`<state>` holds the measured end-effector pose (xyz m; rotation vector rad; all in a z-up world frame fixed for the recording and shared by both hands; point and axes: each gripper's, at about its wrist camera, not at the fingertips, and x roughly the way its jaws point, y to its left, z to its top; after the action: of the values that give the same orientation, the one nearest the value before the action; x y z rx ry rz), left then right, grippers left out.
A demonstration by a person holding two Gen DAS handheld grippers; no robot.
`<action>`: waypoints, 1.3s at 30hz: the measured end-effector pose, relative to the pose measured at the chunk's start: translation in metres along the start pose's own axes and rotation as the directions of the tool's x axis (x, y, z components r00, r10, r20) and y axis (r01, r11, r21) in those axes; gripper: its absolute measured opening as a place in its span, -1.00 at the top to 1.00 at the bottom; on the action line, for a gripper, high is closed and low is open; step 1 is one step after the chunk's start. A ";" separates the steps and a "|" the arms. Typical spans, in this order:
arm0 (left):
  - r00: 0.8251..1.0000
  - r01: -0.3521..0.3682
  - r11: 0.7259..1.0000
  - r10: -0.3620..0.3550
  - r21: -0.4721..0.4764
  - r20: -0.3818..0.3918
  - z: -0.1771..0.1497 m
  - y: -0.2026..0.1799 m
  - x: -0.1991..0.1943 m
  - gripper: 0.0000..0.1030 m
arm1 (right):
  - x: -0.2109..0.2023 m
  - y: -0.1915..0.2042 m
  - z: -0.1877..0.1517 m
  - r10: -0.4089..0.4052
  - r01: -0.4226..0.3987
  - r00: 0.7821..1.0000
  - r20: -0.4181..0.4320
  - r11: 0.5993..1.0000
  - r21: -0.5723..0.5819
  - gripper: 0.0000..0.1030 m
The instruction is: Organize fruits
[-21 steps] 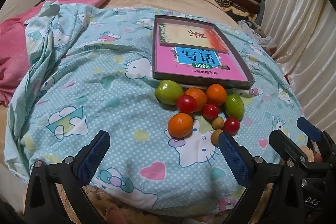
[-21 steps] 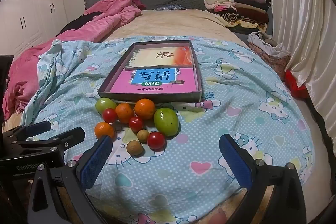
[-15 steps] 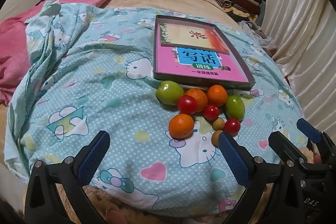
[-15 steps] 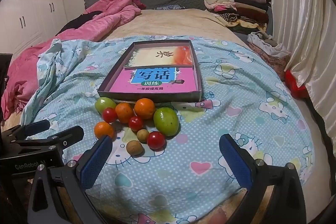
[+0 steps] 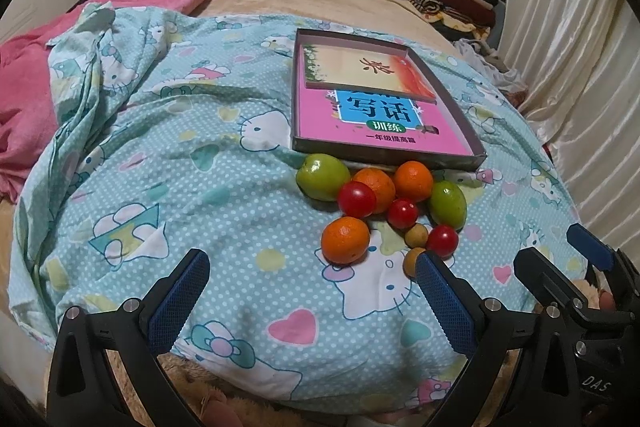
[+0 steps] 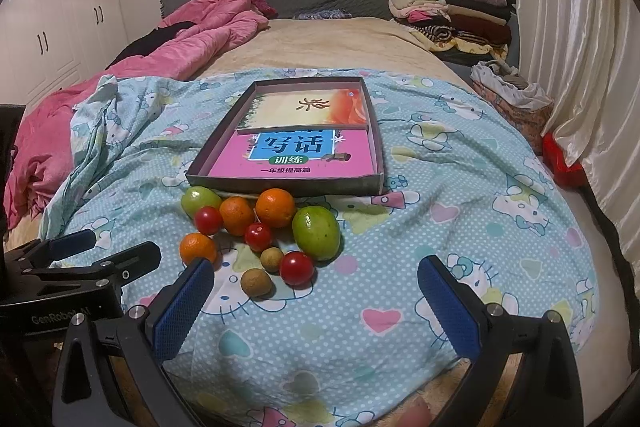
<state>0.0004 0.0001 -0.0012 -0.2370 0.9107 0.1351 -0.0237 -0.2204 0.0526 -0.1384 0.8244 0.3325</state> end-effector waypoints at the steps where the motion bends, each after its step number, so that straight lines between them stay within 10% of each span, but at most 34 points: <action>1: 1.000 -0.003 1.000 0.003 0.003 0.005 0.000 0.000 0.000 -0.98 | 0.000 0.000 0.000 0.000 0.000 1.000 0.001 1.000 0.000 -1.00; 39: 0.997 0.067 0.997 -0.066 0.035 -0.028 0.020 0.011 0.024 -0.98 | 0.050 0.022 0.000 0.071 -0.082 0.973 -0.219 0.996 -0.040 -0.99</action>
<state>0.0279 0.0165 -0.0099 -0.2359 0.9299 0.0542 0.0004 -0.1879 0.0161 -0.1911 1.0402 0.4154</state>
